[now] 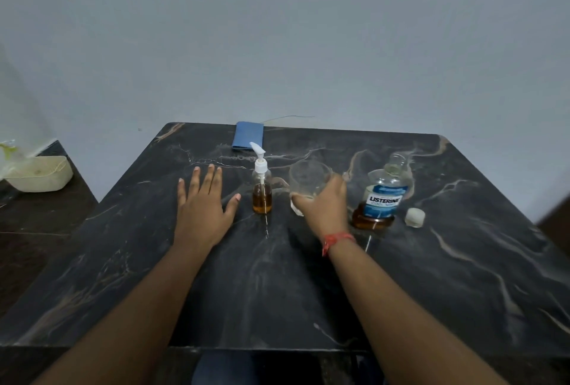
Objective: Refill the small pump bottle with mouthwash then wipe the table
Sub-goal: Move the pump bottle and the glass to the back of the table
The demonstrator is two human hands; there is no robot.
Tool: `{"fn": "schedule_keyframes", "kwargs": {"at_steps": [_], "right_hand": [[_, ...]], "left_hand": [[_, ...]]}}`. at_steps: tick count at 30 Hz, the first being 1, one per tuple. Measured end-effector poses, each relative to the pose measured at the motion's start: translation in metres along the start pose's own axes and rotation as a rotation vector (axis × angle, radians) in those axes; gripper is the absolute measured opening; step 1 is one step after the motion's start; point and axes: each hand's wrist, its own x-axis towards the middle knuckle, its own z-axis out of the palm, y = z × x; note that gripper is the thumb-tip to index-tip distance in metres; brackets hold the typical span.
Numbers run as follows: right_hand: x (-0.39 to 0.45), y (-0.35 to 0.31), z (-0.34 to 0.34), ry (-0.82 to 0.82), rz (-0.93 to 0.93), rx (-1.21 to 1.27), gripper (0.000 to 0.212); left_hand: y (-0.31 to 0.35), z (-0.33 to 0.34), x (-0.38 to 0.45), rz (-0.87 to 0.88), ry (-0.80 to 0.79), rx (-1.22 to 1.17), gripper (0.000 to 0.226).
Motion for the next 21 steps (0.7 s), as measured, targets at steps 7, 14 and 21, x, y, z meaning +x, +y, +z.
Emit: {"fn": "schedule_keyframes", "kwargs": {"at_steps": [7, 14, 21], "right_hand": [[-0.028, 0.012, -0.024, -0.033, -0.071, -0.046, 0.082], [-0.031, 0.013, -0.027, -0.024, -0.109, -0.068, 0.077], [-0.032, 0.011, -0.029, -0.037, -0.121, -0.083, 0.074]], "left_hand": [[0.036, -0.014, -0.032, -0.062, 0.055, -0.404, 0.078], [0.091, -0.040, -0.028, -0.028, 0.298, -0.692, 0.091], [0.109, -0.049, -0.002, -0.034, 0.303, -0.550, 0.084]]}}
